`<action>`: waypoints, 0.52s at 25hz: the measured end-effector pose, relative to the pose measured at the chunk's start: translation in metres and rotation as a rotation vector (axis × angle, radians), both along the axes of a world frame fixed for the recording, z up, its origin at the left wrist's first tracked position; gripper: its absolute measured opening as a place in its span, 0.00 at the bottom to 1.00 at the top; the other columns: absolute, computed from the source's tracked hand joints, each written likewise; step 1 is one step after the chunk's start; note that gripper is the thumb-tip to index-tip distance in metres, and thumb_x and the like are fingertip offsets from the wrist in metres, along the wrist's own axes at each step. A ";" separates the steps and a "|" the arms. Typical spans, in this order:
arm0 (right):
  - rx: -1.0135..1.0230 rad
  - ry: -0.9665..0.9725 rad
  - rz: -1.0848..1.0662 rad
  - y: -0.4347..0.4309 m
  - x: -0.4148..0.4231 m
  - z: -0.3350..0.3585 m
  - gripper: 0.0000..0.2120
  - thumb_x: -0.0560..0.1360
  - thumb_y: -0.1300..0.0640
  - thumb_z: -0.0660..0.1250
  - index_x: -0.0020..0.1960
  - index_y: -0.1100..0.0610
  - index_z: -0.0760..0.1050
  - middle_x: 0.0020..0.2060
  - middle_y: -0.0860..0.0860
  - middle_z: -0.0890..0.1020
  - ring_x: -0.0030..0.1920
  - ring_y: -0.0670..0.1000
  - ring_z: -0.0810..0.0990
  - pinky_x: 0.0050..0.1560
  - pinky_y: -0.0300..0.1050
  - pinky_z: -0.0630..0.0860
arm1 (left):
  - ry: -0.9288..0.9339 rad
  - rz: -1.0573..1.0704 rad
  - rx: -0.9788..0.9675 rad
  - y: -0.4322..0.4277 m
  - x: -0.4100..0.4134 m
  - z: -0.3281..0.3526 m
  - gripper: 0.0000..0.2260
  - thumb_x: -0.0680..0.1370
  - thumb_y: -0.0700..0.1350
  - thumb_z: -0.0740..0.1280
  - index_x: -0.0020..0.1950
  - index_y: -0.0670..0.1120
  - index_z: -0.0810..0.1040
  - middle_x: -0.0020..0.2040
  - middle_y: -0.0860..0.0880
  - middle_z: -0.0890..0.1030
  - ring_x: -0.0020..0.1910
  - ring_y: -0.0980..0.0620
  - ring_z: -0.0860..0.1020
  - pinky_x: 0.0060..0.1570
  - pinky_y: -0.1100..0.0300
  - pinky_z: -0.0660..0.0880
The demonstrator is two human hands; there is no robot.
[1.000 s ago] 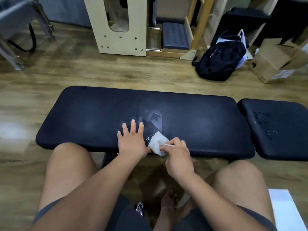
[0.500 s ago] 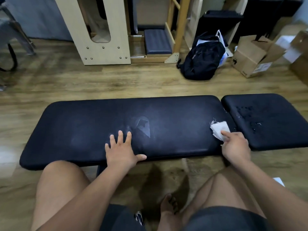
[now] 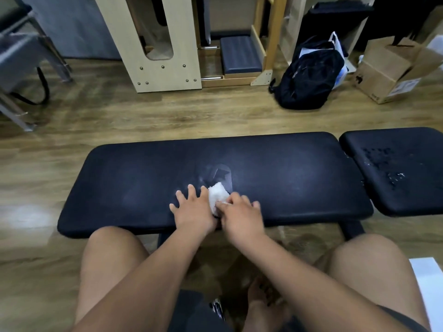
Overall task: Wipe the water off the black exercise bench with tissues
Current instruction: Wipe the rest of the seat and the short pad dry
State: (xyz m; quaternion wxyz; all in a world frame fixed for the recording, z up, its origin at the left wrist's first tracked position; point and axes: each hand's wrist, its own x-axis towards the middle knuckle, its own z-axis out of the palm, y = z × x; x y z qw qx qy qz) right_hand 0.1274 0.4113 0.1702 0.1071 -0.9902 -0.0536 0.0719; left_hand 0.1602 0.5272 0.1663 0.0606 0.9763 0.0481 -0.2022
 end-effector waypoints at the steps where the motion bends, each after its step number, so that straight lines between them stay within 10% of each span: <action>1: -0.038 -0.034 0.007 -0.017 0.005 0.001 0.14 0.77 0.51 0.58 0.60 0.43 0.76 0.55 0.48 0.74 0.57 0.54 0.71 0.53 0.51 0.64 | 0.012 -0.004 -0.009 0.000 0.000 0.001 0.44 0.70 0.63 0.71 0.79 0.54 0.52 0.81 0.47 0.49 0.79 0.36 0.48 0.74 0.38 0.57; 8: -0.306 -0.026 -0.560 -0.243 0.015 0.000 0.14 0.77 0.49 0.58 0.57 0.45 0.79 0.55 0.54 0.76 0.56 0.60 0.74 0.54 0.55 0.72 | 0.029 -0.068 0.080 -0.001 0.001 0.005 0.50 0.66 0.72 0.71 0.78 0.51 0.53 0.78 0.44 0.54 0.76 0.34 0.54 0.69 0.36 0.65; 13: -0.310 -0.101 -0.621 -0.199 0.012 -0.010 0.14 0.77 0.51 0.57 0.53 0.55 0.78 0.53 0.58 0.75 0.53 0.63 0.73 0.52 0.56 0.70 | 0.023 -0.175 0.203 -0.007 0.013 0.011 0.59 0.64 0.74 0.71 0.80 0.49 0.41 0.80 0.40 0.46 0.77 0.30 0.48 0.70 0.30 0.58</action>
